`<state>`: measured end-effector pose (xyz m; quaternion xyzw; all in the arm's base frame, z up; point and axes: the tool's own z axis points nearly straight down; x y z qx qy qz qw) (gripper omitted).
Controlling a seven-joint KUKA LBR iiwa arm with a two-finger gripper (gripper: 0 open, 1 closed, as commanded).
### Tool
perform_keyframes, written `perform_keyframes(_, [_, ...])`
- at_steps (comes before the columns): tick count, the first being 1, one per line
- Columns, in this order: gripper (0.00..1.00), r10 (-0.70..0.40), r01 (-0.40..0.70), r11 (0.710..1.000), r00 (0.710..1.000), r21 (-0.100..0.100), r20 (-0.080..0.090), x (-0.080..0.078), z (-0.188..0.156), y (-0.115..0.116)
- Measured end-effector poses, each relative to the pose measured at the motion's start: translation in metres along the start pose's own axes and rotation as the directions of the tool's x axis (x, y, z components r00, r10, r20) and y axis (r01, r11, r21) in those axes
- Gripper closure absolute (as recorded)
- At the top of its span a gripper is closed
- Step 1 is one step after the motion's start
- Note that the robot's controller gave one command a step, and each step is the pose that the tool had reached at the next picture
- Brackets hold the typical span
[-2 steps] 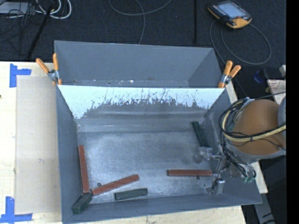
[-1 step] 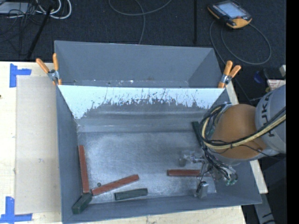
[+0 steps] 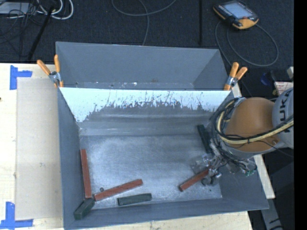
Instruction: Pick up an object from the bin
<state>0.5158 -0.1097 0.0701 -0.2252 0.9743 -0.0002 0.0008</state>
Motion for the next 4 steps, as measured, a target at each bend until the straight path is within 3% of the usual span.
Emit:
perform_keyframes(1, [1.00, -0.001, 0.001, 1.000, 1.000, 0.000, 0.000, 0.000, 0.000, 0.000])
perform_keyframes(2, [1.00, -0.040, 0.040, 0.999, 0.999, -0.002, -0.001, -0.002, -0.129, 0.022])
perform_keyframes(3, [1.00, -0.040, 0.040, 0.999, 0.999, -0.002, -0.001, -0.001, -0.129, 0.022])
perform_keyframes(4, [1.00, -0.168, 0.168, 0.986, 0.986, -0.008, -0.007, -0.001, -0.151, 0.029])
